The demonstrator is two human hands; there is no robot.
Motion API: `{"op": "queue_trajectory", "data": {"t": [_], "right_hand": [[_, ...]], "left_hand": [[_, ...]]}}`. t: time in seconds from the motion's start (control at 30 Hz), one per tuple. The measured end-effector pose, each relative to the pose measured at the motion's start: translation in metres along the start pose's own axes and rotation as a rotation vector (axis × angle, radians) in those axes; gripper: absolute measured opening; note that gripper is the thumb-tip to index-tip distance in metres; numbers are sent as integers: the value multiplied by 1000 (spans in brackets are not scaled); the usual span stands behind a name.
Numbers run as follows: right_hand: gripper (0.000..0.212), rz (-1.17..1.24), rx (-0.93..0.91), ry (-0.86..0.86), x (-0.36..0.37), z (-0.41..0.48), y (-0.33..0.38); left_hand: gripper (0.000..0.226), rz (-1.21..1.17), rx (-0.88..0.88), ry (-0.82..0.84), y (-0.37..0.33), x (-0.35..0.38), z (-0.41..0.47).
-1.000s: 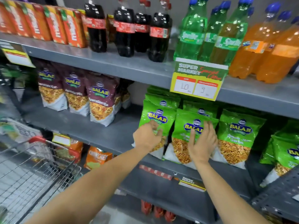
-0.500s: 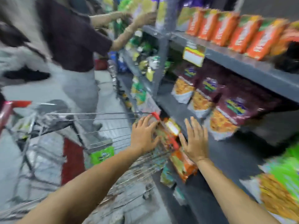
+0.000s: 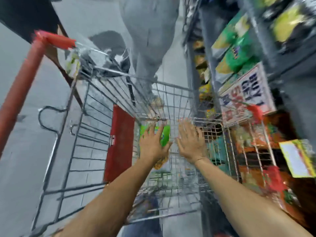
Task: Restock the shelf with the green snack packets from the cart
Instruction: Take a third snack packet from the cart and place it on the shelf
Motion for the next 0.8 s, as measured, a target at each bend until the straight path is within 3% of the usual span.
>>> {"op": "queue_trajectory", "data": {"t": [0.13,0.2,0.27,0.37,0.47,0.53,0.67,0.8], "right_hand": [[61,99,35,183,85,9,7],[63,185,146,245,115,10,8],[52,269,292,258,136,15,8],[40,392,505,254,156,20,5],[38,459,627,322,175,17,4],[26,558,722,340,180,14,-3],[13,681,766,363,178,19,-4],[21,716,828,375,170,12,-8]], "left_hand": [[85,-168,-392,80,32,68,3],[89,-220,-534,132,44,93,3],[89,-275,-618,172,57,113,9],[81,-316,-658,217,73,131,20],[65,-340,-688,148,84,139,22],[58,-383,-736,118,82,145,20],[74,-464,-810,75,79,144,22],[59,-532,-843,158,79,140,15]]}}
Point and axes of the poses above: each hand's wrist, its own z-axis towards the middle knuckle, its own x-axis out of the palm, y = z × x, the point moved 3 cm from there along z, towards the middle knuckle, and after that the axes turned 8 degrees about -y, right-handed, at the moved point
